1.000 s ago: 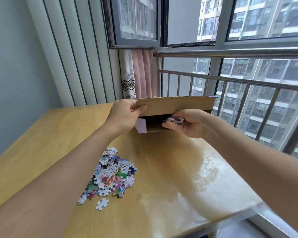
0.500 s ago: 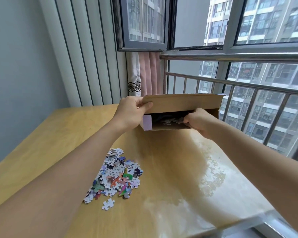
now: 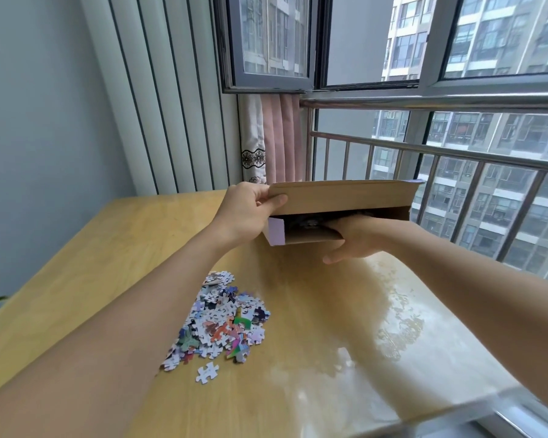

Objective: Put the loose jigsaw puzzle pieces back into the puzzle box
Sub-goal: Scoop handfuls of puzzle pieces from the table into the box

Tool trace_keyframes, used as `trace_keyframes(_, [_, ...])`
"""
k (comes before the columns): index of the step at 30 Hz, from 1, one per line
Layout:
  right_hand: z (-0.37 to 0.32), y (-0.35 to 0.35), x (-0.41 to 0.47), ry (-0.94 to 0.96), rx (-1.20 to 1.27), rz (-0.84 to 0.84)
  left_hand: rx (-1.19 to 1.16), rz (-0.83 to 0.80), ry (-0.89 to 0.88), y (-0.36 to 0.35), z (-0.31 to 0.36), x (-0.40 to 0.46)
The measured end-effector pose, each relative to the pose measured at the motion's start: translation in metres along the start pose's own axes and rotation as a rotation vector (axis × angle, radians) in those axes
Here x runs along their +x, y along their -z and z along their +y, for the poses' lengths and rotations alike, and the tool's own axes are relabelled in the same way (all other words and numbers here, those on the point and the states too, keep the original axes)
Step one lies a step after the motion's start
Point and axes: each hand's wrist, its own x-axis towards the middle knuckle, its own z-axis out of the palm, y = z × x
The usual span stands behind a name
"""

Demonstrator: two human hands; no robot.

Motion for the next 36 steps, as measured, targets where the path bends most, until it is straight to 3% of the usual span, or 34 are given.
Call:
trace_keyframes(5, [-0.044,-0.012,-0.024,0.158,-0.026,0.024,0.012,-0.094,0.080,-0.007,-0.029,-0.011])
trace_keyframes(11, [-0.108,-0.015,-0.044,0.417,0.313,0.215,0.170,-0.372,0.135,-0.004,-0.049,-0.035])
trace_keyframes(13, [-0.125,-0.013,-0.045,0.421,0.399,0.106,0.202,-0.328,0.142,0.018,-0.052,-0.041])
trace_keyframes(17, [-0.157,-0.027,-0.044,0.319,0.111,-0.188,0.441,-0.099,0.323,0.073,-0.077,-0.066])
trace_keyframes(20, [-0.174,-0.040,-0.037,0.259,0.028,-0.328,0.549,-0.187,0.550,0.094,-0.111,-0.100])
trace_keyframes(22, [-0.179,-0.045,-0.027,0.233,0.084,-0.260,0.555,-0.219,0.591,0.092,-0.131,-0.118])
trace_keyframes(24, [-0.184,-0.050,-0.017,0.220,0.169,-0.154,0.498,-0.189,0.578,0.090,-0.139,-0.127])
trace_keyframes(27, [-0.190,-0.056,-0.007,0.245,0.262,-0.049,0.225,-0.085,0.547,0.087,-0.134,-0.128])
trace_keyframes(36, [-0.196,-0.047,0.009,0.264,0.295,-0.027,-0.135,0.094,0.497,0.073,-0.126,-0.123])
